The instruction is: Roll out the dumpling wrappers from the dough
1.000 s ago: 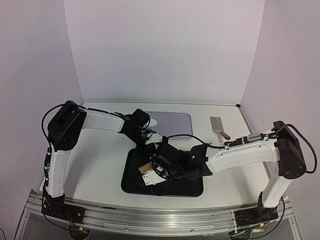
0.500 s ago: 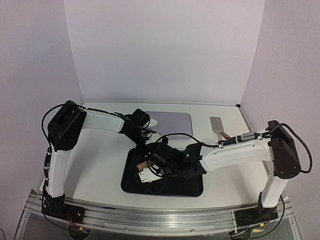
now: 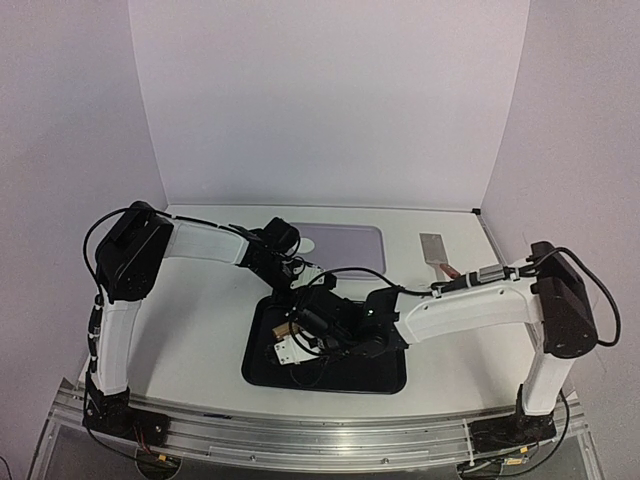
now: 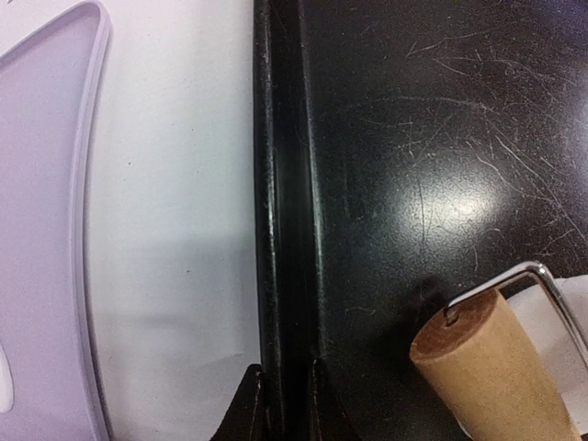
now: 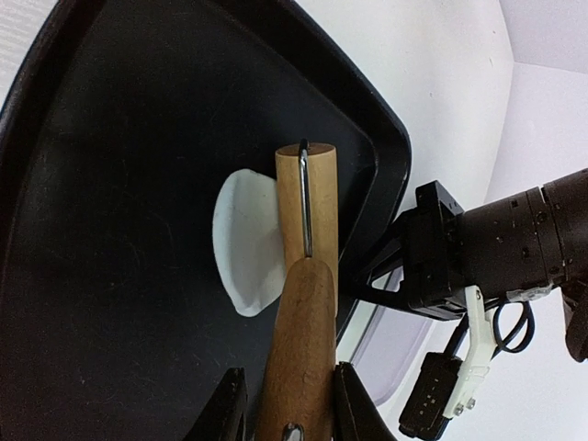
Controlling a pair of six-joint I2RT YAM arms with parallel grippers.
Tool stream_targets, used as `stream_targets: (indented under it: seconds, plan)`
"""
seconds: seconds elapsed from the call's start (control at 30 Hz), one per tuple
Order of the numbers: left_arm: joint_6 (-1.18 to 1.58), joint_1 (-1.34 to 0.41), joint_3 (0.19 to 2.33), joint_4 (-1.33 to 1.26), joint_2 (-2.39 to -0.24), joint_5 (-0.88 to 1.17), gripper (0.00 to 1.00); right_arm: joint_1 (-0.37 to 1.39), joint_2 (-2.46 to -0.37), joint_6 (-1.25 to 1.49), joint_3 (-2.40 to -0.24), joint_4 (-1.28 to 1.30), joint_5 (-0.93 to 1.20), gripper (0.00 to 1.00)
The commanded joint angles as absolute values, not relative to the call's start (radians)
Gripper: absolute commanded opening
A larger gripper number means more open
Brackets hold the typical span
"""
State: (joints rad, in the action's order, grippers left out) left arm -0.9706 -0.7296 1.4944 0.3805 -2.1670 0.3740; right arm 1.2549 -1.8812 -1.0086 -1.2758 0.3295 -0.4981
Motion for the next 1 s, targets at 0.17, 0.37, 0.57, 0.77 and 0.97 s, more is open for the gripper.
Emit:
stream_targets:
  seconds: [0.17, 0.37, 0.57, 0.77, 0.97]
  plan:
    - [-1.054, -0.733, 1.457, 0.375, -2.185, 0.305, 0.0, 1.339, -1.844, -0.876, -1.031, 0.7, -0.291, 0.0]
    - [-1.045, -0.734, 1.456, 0.376, -2.183, 0.307, 0.0, 1.281, -1.966, -0.969, -1.165, 0.671, -0.31, 0.0]
    - [-1.044, -0.734, 1.456, 0.381, -2.182, 0.303, 0.0, 1.269, -2.025, -0.961, -1.215, 0.648, -0.294, 0.0]
    - [-1.035, -0.733, 1.458, 0.376, -2.186, 0.312, 0.0, 1.378, -1.905, -0.807, -1.037, 0.678, -0.273, 0.0]
    - [-1.036, -0.734, 1.459, 0.377, -2.193, 0.311, 0.0, 1.316, -2.015, -0.908, -1.172, 0.665, -0.298, 0.0]
